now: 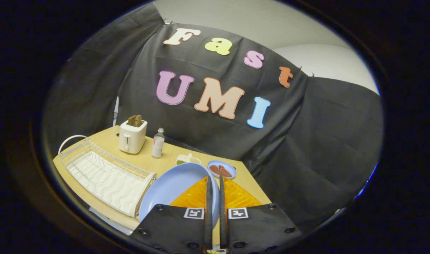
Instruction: Take the plate from the dish rack, then take the spoon from the basket and place it into the plate.
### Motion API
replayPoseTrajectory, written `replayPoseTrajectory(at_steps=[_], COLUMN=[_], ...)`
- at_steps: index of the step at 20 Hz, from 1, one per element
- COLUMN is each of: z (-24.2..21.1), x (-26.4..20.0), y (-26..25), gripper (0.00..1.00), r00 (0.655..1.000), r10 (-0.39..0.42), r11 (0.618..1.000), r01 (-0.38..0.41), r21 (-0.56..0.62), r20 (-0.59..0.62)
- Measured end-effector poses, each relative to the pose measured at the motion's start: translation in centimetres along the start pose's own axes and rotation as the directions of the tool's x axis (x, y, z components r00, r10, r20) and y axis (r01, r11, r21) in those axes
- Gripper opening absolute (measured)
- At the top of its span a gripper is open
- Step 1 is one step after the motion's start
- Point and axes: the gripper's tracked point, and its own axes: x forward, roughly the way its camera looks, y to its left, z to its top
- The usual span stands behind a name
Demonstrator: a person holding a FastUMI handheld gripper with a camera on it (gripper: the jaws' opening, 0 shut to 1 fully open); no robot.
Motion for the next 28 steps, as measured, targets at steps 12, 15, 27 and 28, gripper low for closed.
replayPoseTrajectory(at_steps=[12, 15, 27, 28], z=[-12.8, -15.0, -22.0, -22.5], x=[-0.1, 1.2, 6.6, 7.1], y=[0.1, 0.1, -0.4, -0.3], gripper=[0.11, 0.11, 0.11, 0.11], r00=[0.972, 0.962, 0.932, 0.931], r10=[0.154, 0.190, 0.257, 0.258], r11=[0.955, 0.922, 0.847, 0.849], r01=[-0.101, -0.107, -0.091, -0.090], r21=[0.278, 0.371, 0.523, 0.521], r20=[-0.176, -0.196, -0.255, -0.259])
